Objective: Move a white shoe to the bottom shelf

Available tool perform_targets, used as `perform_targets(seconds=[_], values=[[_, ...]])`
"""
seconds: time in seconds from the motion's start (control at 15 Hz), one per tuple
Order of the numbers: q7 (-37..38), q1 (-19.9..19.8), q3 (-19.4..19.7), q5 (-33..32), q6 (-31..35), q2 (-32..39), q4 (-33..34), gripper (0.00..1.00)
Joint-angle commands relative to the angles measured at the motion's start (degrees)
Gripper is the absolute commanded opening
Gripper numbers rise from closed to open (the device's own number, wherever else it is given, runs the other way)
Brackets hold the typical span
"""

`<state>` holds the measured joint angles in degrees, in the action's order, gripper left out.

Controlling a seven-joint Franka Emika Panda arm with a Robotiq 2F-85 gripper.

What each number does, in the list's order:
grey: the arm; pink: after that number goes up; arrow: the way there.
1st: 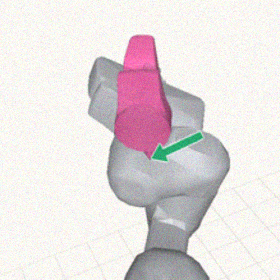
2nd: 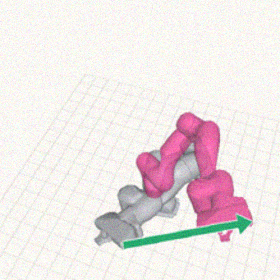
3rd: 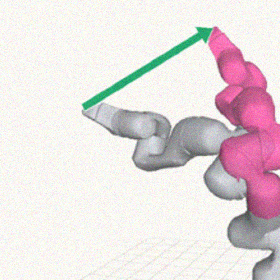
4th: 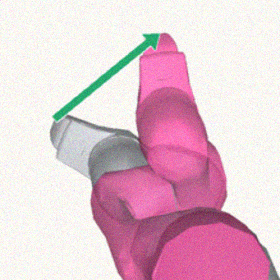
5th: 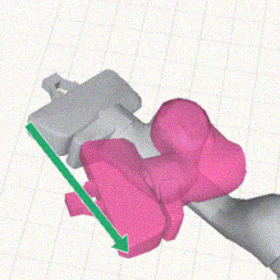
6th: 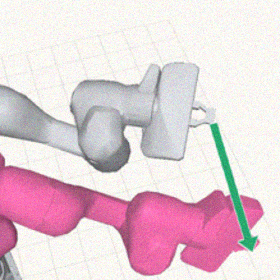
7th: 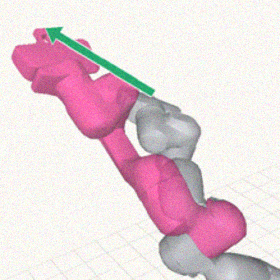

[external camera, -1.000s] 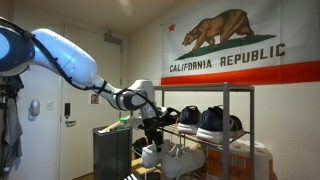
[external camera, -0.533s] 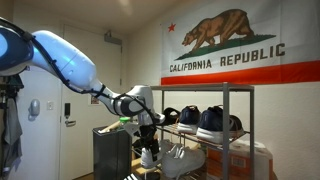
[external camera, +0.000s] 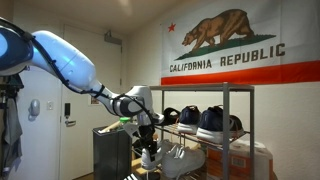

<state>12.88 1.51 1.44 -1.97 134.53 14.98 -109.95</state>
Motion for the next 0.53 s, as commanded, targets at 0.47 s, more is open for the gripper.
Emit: perform_targets(seconds=[0.47], values=[[1.27, 0.43, 0.32, -0.83, -0.17, -1.65, -1.65, 0.05]])
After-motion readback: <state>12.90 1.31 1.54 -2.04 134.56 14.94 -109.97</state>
